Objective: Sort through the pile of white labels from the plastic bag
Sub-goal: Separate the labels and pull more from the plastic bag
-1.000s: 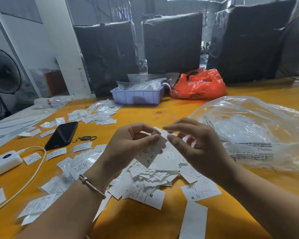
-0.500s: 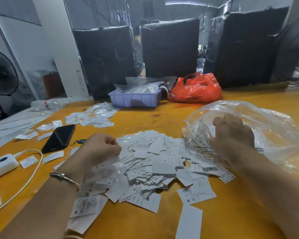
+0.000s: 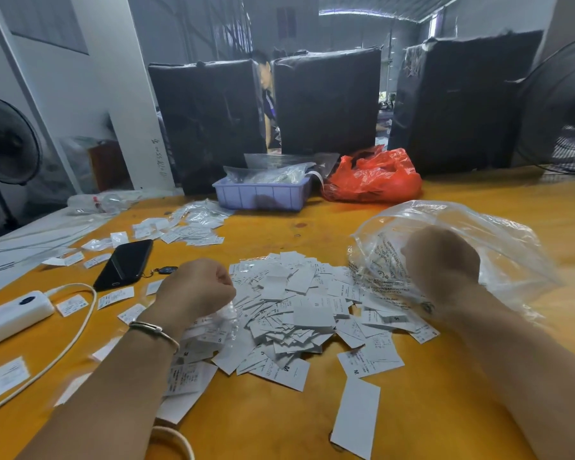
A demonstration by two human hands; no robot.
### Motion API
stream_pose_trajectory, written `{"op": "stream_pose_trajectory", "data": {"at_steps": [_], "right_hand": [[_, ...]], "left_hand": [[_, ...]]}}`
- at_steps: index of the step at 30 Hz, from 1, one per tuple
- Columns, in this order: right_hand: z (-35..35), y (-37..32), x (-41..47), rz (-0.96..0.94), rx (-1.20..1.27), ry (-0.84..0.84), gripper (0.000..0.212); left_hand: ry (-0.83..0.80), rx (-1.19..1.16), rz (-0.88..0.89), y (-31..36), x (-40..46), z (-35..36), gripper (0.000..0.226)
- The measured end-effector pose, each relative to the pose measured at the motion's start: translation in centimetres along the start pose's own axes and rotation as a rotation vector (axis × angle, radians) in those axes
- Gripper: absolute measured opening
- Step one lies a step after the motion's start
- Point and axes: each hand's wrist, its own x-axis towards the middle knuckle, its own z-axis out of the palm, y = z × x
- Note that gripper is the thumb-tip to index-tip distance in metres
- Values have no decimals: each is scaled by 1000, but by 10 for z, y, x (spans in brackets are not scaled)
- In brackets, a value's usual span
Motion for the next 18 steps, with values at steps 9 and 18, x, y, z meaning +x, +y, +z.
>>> {"op": "stream_pose_trajectory", "data": {"at_steps": [9, 18], "right_hand": [[-5, -23, -20, -264, 260, 290, 11], [-6, -52, -40, -214, 1319, -313, 12]], "left_hand": [[135, -240, 314, 12, -4, 14, 18], [-34, -511, 539, 28, -16, 19, 29]]}}
